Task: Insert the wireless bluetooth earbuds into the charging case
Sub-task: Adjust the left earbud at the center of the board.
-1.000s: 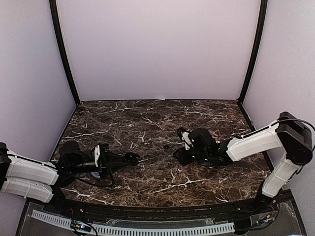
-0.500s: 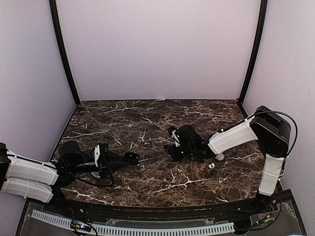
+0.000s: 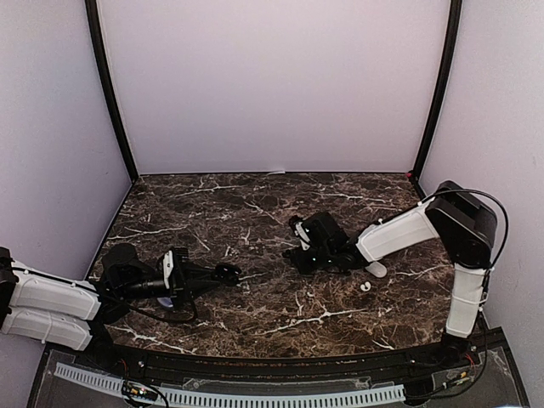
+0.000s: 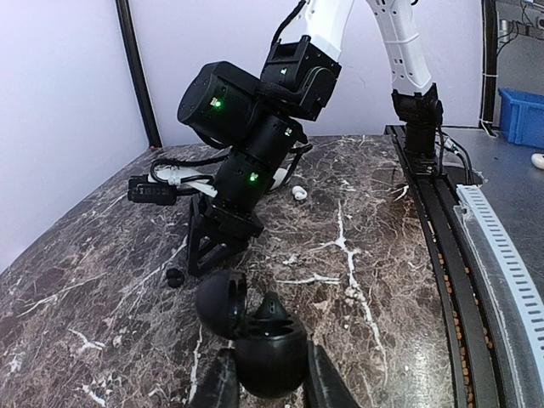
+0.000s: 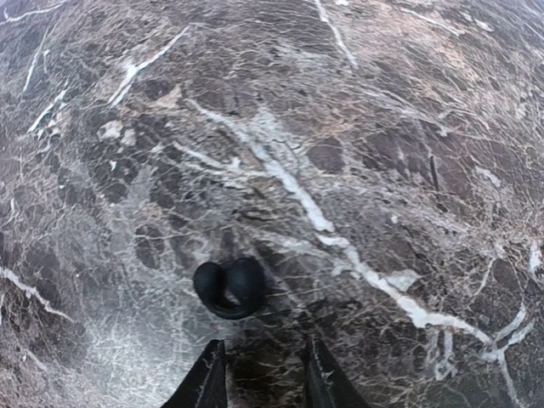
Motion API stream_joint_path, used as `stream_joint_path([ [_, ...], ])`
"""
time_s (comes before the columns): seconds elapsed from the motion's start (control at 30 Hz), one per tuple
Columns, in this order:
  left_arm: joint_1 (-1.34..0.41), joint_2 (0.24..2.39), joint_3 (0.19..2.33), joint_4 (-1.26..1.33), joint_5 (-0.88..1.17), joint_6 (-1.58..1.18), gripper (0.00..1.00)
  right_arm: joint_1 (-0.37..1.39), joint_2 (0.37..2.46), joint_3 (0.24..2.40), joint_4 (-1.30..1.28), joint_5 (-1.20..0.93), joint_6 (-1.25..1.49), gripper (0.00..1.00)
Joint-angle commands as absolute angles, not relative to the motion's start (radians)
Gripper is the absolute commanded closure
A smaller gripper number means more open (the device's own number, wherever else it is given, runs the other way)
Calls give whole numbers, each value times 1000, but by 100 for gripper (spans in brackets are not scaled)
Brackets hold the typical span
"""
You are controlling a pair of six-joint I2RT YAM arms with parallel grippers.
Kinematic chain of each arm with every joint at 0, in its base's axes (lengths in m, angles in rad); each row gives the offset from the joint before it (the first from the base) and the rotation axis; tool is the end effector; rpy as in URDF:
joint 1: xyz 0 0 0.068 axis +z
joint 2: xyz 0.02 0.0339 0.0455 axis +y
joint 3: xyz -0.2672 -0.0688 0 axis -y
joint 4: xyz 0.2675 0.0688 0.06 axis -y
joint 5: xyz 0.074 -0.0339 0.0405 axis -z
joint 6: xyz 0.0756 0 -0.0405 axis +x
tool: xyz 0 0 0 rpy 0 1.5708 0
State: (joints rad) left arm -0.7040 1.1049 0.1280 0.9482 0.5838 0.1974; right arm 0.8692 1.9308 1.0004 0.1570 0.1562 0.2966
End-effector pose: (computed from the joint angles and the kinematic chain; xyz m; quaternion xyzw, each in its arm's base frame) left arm 0.1532 -0.1848 0.1602 0.4797 0.5309 -0.3671 0.5944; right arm 0.2855 0.3197 0.0811 -0.2304 0.8899 0.1530 0.3627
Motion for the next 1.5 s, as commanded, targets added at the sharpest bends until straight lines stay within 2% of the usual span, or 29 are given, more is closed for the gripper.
stream_joint_path([
  [0.0, -700, 1095, 132, 952, 583, 192, 100, 836, 1947, 1031, 185, 103, 305, 71],
  [0.63, -700, 1103, 134, 953, 586, 189, 100, 818, 2013, 1125, 132, 67, 288, 74],
  [0.83, -701, 1103, 133, 954, 586, 188, 100, 815, 1963, 1087, 187, 28, 282, 71],
  [1.47, -700, 1095, 133, 951, 586, 190, 100, 811, 2047, 1195, 154, 24, 278, 70],
])
